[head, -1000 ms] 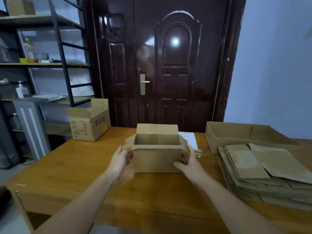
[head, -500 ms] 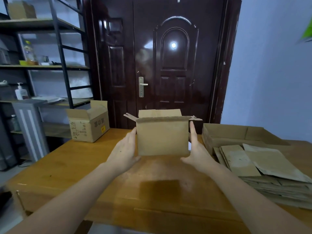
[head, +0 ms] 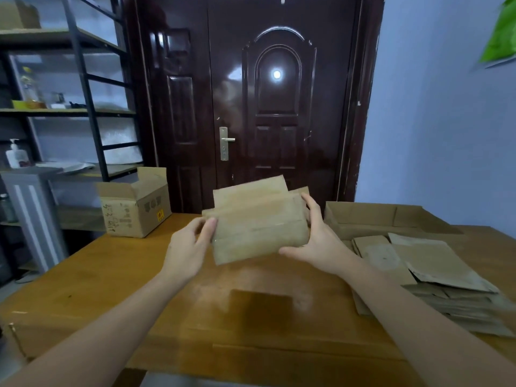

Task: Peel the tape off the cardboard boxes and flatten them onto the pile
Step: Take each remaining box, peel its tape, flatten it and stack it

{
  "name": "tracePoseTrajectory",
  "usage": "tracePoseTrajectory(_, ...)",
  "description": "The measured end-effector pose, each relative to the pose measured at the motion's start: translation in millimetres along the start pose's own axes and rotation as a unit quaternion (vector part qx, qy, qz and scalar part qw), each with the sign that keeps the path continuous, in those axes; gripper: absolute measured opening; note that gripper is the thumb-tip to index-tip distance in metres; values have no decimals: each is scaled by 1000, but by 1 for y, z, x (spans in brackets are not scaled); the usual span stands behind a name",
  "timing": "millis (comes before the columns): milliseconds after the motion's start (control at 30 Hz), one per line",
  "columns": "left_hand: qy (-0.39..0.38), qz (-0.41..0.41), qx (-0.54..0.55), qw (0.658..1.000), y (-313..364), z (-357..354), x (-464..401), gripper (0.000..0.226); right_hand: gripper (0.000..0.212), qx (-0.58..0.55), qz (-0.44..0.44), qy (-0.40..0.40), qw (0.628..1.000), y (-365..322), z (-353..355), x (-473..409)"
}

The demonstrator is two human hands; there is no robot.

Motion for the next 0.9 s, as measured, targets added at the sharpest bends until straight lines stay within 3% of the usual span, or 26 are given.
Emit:
tracePoseTrajectory(100, 56, 87, 2, 995, -6, 3, -9, 55, 129, 2, 6, -35, 999, 1, -11, 1)
tracePoseTrajectory(300, -130, 107, -136, 976, -17, -28, -7, 97, 105, -6, -65, -10, 998, 30, -15, -7)
tracePoseTrajectory(467, -210, 118, -238, 941, -29, -44, 8, 90, 77, -14, -155, -64, 986, 68, -33, -1)
tracePoseTrajectory(567, -240, 127, -257, 927, -40, -52, 19, 85, 80, -28, -178, -87, 980, 86, -48, 7)
tracePoseTrajectory(700, -238, 129, -260, 927, -40, -55, 17, 80, 106, -52, -204, -79, 974, 90, -52, 5)
tracePoseTrajectory(800, -251, 134, -258, 924, -41, -58, 17, 89, 84, -73, -229, -32, 970, 91, -53, 1)
tracePoseTrajectory(900, -296, 110, -293, 903, -41, -55, 18, 115, 67, -80, -236, 22, 968, 98, -52, 1)
Point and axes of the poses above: each hand's wrist, its own x-axis away from the middle knuckle, its own z-axis out of the back of the hand, y = z × x, the point moved 8 cm from there along -x, towards the middle knuckle, and after that the axes turned 5 degrees about y, right-handed, at the moved point
